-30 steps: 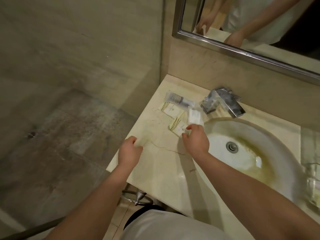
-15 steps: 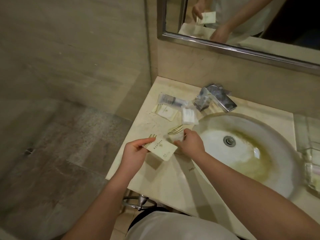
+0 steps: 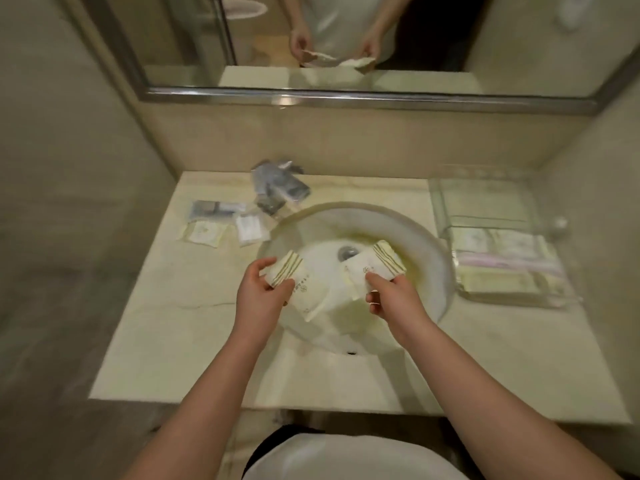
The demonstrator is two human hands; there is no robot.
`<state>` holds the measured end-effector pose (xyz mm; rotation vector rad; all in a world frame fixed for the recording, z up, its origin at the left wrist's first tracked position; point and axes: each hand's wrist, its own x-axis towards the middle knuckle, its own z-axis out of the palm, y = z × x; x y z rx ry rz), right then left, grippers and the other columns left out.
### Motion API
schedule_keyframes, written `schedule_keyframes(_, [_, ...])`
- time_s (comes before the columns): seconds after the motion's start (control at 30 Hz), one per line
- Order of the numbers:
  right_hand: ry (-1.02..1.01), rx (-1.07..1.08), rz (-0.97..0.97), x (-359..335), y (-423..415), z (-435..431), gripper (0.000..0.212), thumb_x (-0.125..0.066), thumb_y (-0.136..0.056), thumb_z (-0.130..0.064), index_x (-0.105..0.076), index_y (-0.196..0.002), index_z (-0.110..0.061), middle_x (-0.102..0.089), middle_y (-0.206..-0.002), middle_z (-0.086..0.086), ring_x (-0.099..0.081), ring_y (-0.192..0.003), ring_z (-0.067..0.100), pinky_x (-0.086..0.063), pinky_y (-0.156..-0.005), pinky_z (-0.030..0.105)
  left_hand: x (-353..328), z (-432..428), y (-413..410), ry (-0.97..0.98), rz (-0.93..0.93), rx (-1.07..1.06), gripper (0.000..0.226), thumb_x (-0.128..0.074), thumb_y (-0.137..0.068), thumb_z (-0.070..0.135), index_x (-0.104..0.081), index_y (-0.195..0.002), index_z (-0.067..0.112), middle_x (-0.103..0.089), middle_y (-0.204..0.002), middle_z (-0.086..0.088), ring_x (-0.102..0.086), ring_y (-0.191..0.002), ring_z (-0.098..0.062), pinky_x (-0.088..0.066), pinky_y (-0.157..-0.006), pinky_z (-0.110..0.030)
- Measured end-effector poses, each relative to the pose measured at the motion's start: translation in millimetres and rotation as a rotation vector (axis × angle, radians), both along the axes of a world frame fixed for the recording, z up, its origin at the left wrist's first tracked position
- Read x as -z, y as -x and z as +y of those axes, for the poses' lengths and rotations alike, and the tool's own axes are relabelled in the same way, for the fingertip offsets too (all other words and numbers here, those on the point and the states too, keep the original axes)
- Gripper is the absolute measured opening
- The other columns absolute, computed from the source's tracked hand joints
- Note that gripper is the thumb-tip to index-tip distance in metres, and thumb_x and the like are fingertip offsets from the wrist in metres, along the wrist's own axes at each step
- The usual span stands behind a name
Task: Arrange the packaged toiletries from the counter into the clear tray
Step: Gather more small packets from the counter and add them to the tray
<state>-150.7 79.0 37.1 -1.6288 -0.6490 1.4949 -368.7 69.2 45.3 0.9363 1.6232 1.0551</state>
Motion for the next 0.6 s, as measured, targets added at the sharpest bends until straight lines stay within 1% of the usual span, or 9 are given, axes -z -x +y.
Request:
schedule_keyframes(0.1, [-0.005,0.076,0.019,-4,-62,-20,0.010,-0.066,-0.091,-0.017,-0.058,-0.085,-0.014,-0.058,-0.073,0.000,-0.054,-0.058,0.013,-0.045,-0.055,0.028,-2,0,-67,0.021,-0.064,0.055,0.024,-0.071,-0.084,0.004,-0.058,-0.104,0.007,-0.073,-0.081,-0.004,-0.063,-0.065,-0.015,-0.048,-0.058,-0.026])
schedule_keyframes(0.17, [-0.009,0.104,0.015,-4,-101,-33,0.006,-0.065,-0.091,-0.018,-0.061,-0.090,-0.013,-0.059,-0.076,0.000,-0.054,-0.059,0.012,-0.044,-0.054,0.027,-3,-2,-109,0.038,-0.129,0.094,0.012,-0.069,-0.086,0.009,-0.064,-0.095,0.002,-0.070,-0.078,-0.007,-0.063,-0.066,-0.014,-0.049,-0.060,-0.027])
schedule_keyframes(0.23, [-0.009,0.137,0.015,-4,-135,-44,0.008,-0.064,-0.091,-0.018,-0.064,-0.096,-0.012,-0.061,-0.078,0.000,-0.055,-0.060,0.012,-0.043,-0.055,0.027,-6,-3,-148,0.080,-0.162,0.139,0.018,-0.067,-0.089,0.018,-0.067,-0.093,0.001,-0.068,-0.080,-0.009,-0.063,-0.068,-0.018,-0.049,-0.061,-0.029])
schedule_keyframes(0.3, [-0.009,0.164,0.007,-4,-159,-52,0.008,-0.063,-0.092,-0.019,-0.067,-0.097,-0.013,-0.062,-0.077,-0.001,-0.055,-0.062,0.012,-0.043,-0.055,0.027,-9,-5,-177,0.157,-0.163,0.188,0.017,-0.062,-0.094,0.020,-0.068,-0.094,0.005,-0.068,-0.076,-0.004,-0.063,-0.058,-0.011,-0.048,-0.052,-0.022])
schedule_keyframes(0.33, [-0.012,0.181,0.002,-4,-170,-55,0.007,-0.063,-0.092,-0.019,-0.067,-0.094,-0.015,-0.062,-0.076,-0.001,-0.055,-0.062,0.012,-0.042,-0.055,0.027,-10,-6,-190,0.202,-0.150,0.222,0.017,-0.060,-0.095,0.021,-0.067,-0.095,0.006,-0.068,-0.075,-0.003,-0.062,-0.056,-0.010,-0.047,-0.051,-0.021])
schedule_keyframes(0.4, [-0.004,0.228,-0.013,-5,-188,-58,0.005,-0.063,-0.092,-0.019,-0.063,-0.088,-0.017,-0.062,-0.074,-0.002,-0.056,-0.065,0.013,-0.043,-0.057,0.028,-9,-7,-209,0.311,-0.113,0.312,0.017,-0.060,-0.095,0.028,-0.068,-0.100,0.013,-0.069,-0.080,-0.003,-0.061,-0.061,-0.015,-0.047,-0.061,-0.028])
schedule_keyframes(0.47, [0.014,0.281,-0.021,-4,-202,-59,0.008,-0.063,-0.092,-0.019,-0.060,-0.086,-0.018,-0.061,-0.076,-0.002,-0.056,-0.068,0.015,-0.043,-0.060,0.030,-8,-2,-217,0.424,-0.083,0.433,0.017,-0.061,-0.094,0.027,-0.066,-0.110,0.023,-0.072,-0.085,-0.001,-0.062,-0.065,-0.017,-0.047,-0.064,-0.032])
schedule_keyframes(0.53, [0.037,0.332,-0.007,-1,-215,-56,0.006,-0.063,-0.092,-0.019,-0.060,-0.087,-0.018,-0.061,-0.078,0.000,-0.055,-0.069,0.016,-0.042,-0.061,0.031,-6,8,-218,0.508,-0.176,0.529,0.031,-0.064,-0.091,0.015,-0.061,-0.121,0.025,-0.074,-0.103,-0.003,-0.066,-0.078,-0.019,-0.050,-0.072,-0.035])
schedule_keyframes(0.6, [0.067,0.365,-0.001,0,-224,-54,0.005,-0.063,-0.091,-0.020,-0.060,-0.087,-0.018,-0.061,-0.078,0.003,-0.052,-0.071,0.017,-0.039,-0.061,0.034,-5,20,-217,0.553,-0.334,0.588,0.042,-0.064,-0.089,0.001,-0.058,-0.124,0.023,-0.071,-0.117,-0.008,-0.069,-0.093,-0.024,-0.052,-0.085,-0.039])
